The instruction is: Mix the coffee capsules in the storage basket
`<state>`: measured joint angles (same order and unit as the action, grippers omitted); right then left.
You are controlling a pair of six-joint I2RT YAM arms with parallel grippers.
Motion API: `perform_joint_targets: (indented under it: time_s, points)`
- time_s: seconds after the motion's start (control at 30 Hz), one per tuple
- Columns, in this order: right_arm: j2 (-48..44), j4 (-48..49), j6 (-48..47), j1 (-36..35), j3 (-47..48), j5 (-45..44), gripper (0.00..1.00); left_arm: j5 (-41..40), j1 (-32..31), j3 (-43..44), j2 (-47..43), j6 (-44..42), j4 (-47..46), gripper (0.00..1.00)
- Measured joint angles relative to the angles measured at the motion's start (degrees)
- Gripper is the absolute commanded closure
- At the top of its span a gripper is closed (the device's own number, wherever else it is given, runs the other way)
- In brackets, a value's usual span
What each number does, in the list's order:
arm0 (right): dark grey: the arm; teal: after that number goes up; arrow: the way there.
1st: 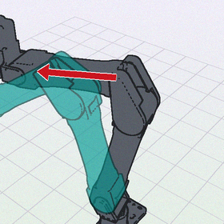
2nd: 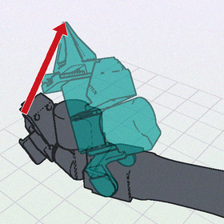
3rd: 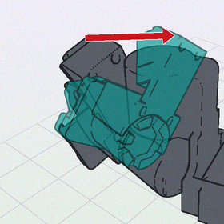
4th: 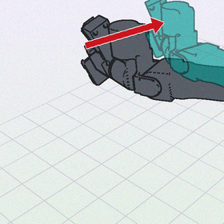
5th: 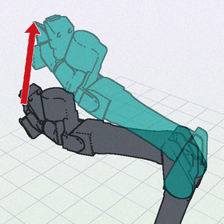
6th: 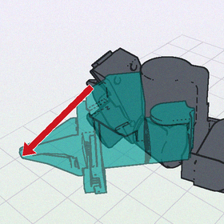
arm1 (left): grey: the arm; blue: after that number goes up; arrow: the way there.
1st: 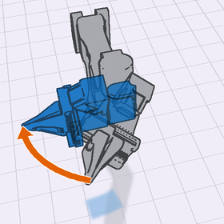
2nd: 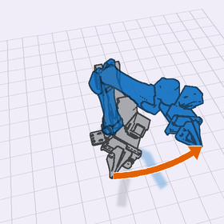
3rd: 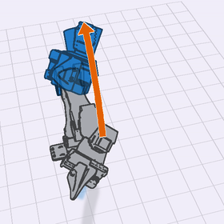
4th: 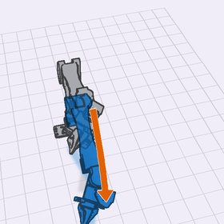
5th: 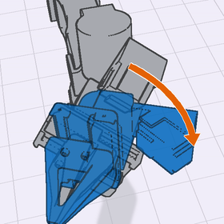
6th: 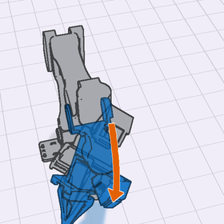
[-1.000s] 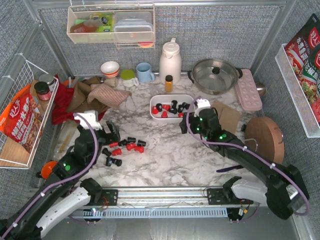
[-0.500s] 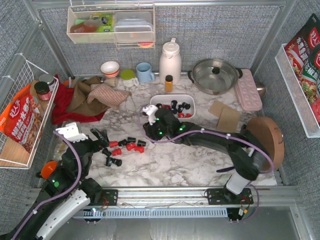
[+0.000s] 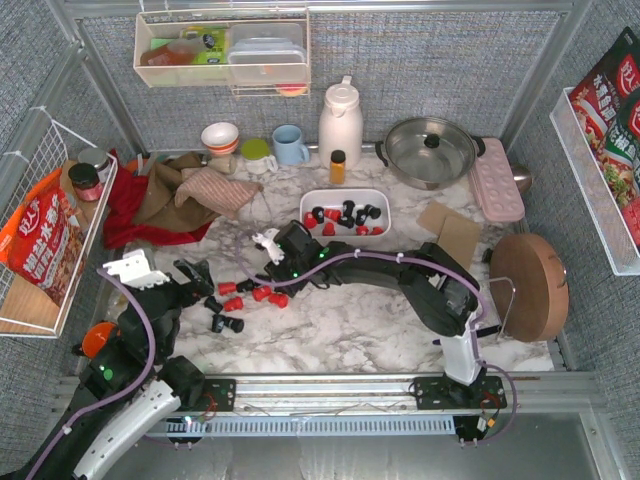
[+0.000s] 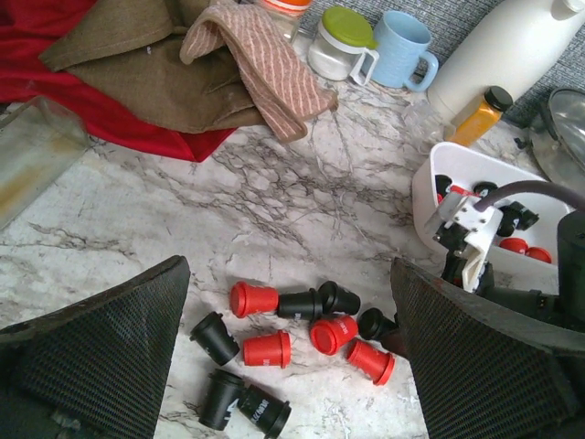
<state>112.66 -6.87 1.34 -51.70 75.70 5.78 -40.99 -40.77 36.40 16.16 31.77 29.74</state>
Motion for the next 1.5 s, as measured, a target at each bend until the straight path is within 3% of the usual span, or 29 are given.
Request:
perform_joint_targets:
  time_s: [0.43, 0.6, 0.8, 1.1, 1.37, 1.5]
  points:
    - [4.0, -1.4, -1.7, 0.0, 2.4, -0.3, 0.57, 0.0, 0.4, -0.3, 0.3, 0.0, 0.3, 0.01]
    - [4.2, -1.0, -1.9, 0.0, 2.6, 0.7, 0.77, 0.0, 0.4, -0.3, 0.3, 0.0, 0.3, 0.01]
    - [1.0, -0.2, -1.8, 0.0, 0.6, 0.5, 0.83, 0.0, 0.7, -0.4, 0.3, 0.0, 0.3, 0.01]
    - [-10.4, 3.3, -1.7, 2.1, -4.4, -8.8, 0.83, 0.0, 0.8, -0.5, 0.5, 0.0, 0.3, 0.01]
    - [-14.5, 4.5, 1.6, 11.6, -6.4, -24.1, 0.79, 0.0, 0.8, -0.5, 0.5, 0.0, 0.3, 0.01]
    - [-13.9, 4.4, 4.5, 16.3, -6.1, -26.8, 0.71, 0.0, 0.8, -0.5, 0.5, 0.0, 0.3, 0.01]
